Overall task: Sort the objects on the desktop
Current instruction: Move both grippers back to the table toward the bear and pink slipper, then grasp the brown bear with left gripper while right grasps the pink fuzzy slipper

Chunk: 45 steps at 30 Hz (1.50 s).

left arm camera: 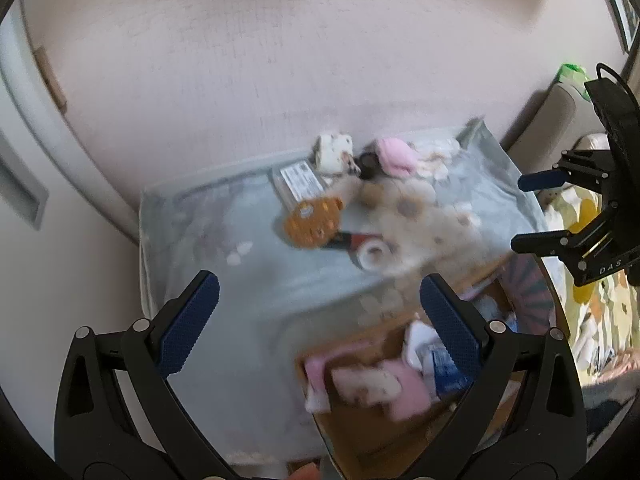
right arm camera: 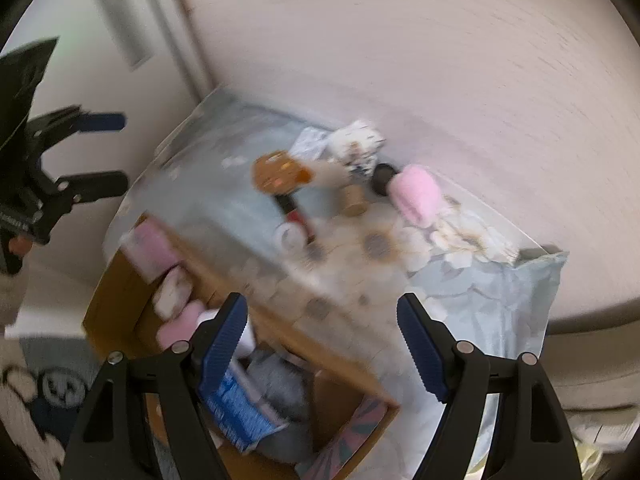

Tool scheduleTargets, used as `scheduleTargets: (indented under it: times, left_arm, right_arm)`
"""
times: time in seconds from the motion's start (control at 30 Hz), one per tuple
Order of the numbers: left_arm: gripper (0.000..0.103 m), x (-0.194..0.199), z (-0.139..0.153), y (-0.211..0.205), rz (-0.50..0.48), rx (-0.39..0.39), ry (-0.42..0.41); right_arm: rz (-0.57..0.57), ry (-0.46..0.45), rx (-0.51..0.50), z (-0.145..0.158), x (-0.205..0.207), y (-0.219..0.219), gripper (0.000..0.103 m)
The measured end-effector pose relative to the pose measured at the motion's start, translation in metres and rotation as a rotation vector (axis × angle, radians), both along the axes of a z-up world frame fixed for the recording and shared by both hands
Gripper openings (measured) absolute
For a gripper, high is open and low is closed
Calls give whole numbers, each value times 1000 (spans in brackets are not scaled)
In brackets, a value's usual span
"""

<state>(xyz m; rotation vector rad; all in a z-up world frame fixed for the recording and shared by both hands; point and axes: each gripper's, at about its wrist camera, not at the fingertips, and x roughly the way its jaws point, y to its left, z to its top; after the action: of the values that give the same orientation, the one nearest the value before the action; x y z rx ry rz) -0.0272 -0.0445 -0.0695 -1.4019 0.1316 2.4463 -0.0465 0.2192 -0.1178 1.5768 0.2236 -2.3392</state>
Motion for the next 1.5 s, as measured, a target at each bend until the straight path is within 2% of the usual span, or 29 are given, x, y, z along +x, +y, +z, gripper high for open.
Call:
scheduleTargets:
  times: [0.17,0.27,0.4,0.5,0.67,0.83,0.9,1.0,1.13,1.2,1.27,1.33,1.5]
  left_arm:
    - [100,-38,-12,3,-24,45,-31]
    - [100,-62,-30,13,-58,24,-44]
    - [100,-86,-66,27,-115,-17,-70]
    - [100,-100,-95,37,-155,-32,-95]
    - [100,-117,-126,46,-198,-44,-130]
    - [100,-130,-146,47,-207,-34,-178]
    - [98,-132,-148,46,-207,-30,-184]
    - [89,-135,-152,46,-207,-34,-201]
    - [57,-135,-161,46,-211,-52,-234]
    - [55,-135,-163,45,-210,-46,-241]
    - [52,-134,-162,44,-208,-46,-239]
    - [51,-132,-158,43,-209,-45,-234]
    - [51,-127,-144,42,-223,-45,-212]
  right_arm:
    - [-127,-1,-27,-10,-36,24,74]
    - [-194,-14,-36,-22,-57,34,74]
    - [-288,-20,-131,-47,-85,52,74]
    - [-403,-108,-186,-79,-110,69,74]
    - [-559,-186,-316,-121,-139,83,74]
    - [-661,-202,-432,-149,-157,88,74]
    - [-681,-194,-428,-153,-159,88,74]
    - [-718,-180,-423,-156,-159,90,74]
    - [-748,-160,-435,-154,-156,94,58]
    - [-753,-151,-431,-153,-153,95,50]
    - [-757,-135,-419,-150,-149,95,37]
    - [-764,-117,-419,-146,-145,96,31]
    - [-766,-89,-397,-135,-133,95,25]
